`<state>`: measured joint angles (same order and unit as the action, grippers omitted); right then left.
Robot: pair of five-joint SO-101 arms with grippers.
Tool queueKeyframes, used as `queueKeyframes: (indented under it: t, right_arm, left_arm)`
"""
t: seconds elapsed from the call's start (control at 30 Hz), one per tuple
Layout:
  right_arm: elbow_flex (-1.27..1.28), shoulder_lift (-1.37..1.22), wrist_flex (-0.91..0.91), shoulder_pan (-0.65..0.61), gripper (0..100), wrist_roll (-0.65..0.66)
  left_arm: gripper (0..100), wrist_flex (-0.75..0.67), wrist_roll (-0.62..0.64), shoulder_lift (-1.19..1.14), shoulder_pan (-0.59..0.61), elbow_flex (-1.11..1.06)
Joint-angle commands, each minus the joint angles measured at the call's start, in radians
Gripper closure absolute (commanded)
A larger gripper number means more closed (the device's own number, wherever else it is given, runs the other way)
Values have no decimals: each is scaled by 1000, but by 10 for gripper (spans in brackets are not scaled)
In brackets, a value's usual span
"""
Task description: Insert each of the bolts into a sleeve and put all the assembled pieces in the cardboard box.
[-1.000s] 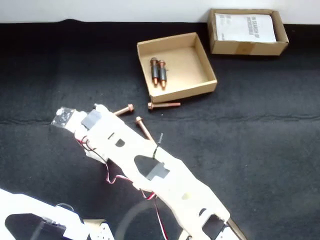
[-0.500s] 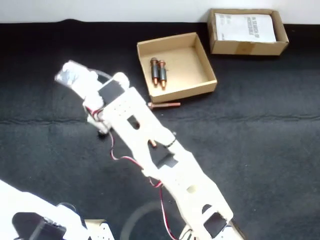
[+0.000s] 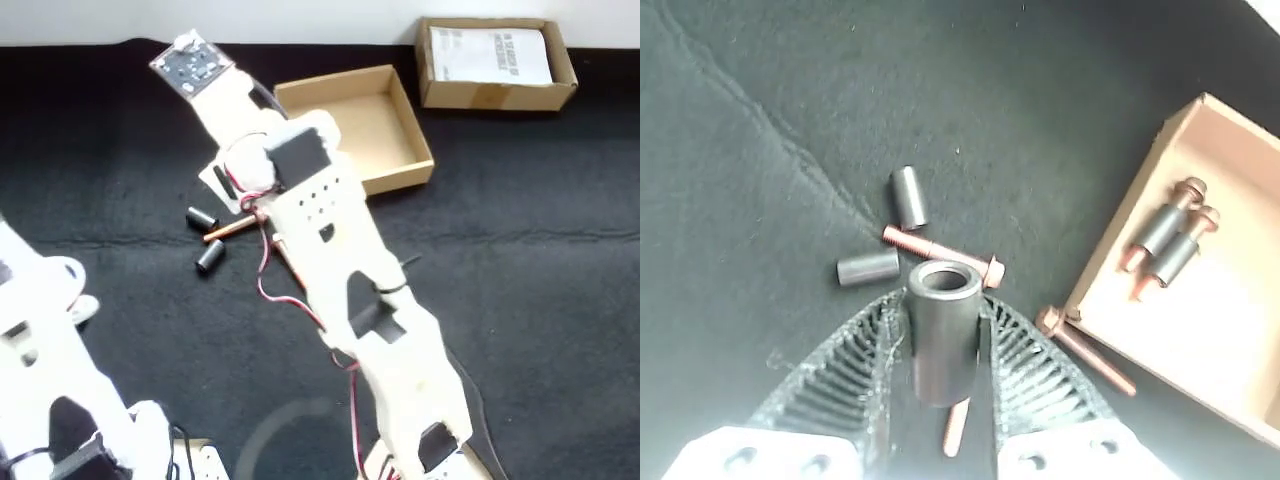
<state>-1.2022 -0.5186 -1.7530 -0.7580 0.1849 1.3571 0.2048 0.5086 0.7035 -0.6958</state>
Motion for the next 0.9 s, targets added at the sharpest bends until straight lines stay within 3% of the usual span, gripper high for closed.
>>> queueKeyframes:
  t: [0.0, 0.37, 0.63, 0.87]
  right_arm:
    - [223, 251, -13, 10, 992, -9]
    - [866, 727, -10, 8, 992, -112]
    - [1297, 977, -7, 12, 992, -163]
    - [1616, 1148, 94, 74, 992, -158]
  left_arm:
    - [988, 58, -5, 2, -176, 65]
    - [986, 71, 264, 1, -556, 257]
    - [979, 63, 371, 1, -736, 332]
    - [761, 63, 480, -1, -819, 325]
